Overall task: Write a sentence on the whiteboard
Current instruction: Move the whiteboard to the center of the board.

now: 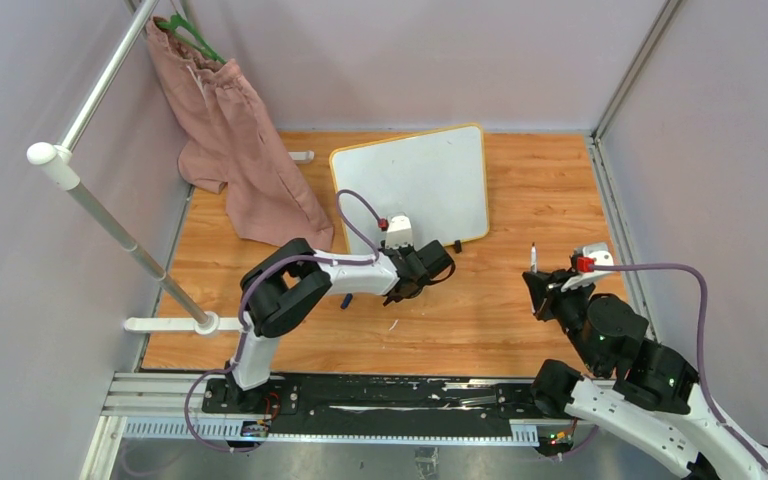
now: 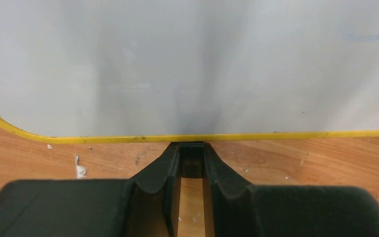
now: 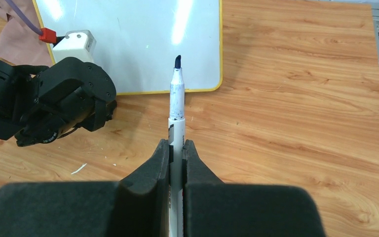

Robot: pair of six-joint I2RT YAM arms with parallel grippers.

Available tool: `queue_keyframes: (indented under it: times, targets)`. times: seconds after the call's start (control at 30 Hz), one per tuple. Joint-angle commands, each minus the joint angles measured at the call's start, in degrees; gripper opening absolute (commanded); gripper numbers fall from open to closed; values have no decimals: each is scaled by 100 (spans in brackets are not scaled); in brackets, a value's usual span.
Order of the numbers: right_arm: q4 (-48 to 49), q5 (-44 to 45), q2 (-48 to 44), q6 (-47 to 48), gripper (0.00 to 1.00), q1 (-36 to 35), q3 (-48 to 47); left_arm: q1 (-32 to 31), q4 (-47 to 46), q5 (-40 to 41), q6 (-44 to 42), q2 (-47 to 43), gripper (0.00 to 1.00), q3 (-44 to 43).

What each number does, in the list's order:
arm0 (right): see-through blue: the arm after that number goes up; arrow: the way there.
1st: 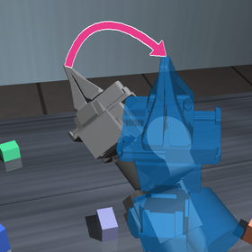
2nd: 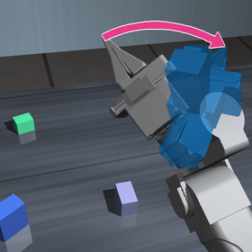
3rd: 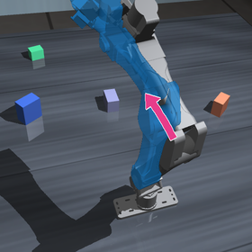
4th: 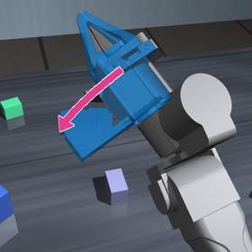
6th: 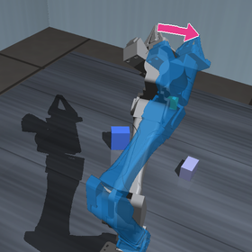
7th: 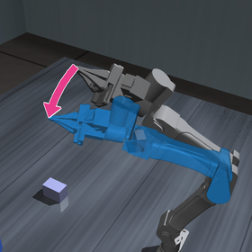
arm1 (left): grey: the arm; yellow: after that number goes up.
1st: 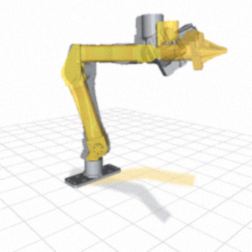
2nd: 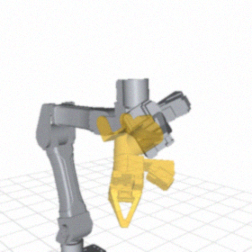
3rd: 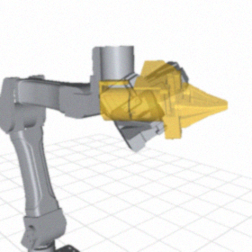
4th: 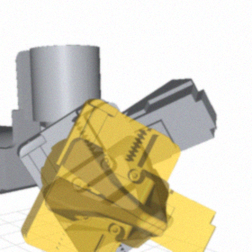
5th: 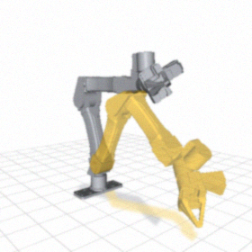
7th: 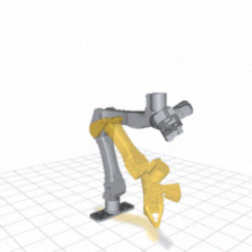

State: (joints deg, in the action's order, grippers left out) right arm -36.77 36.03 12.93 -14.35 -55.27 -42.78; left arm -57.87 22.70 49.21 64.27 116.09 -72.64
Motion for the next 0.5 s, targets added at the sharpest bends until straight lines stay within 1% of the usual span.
queue_keyframes:
  times: [0.0, 0.07, 0.33, 0.47]
  targets:
    - [366, -164, 102, -183, 0, 7, 81, 47, -91, -264, -1155, -28, 0, 510]
    - [402, -198, 128, -205, 0, 7, 90, 47, -279, -389, -1466, -50, 0, 605]
    - [400, -225, 133, -230, 0, 7, 88, 48, -1112, -971, -2154, -131, 0, 997]
    - [365, -240, 126, -239, 0, 3, 69, 51, -1208, -1047, -2316, -97, 0, 887]
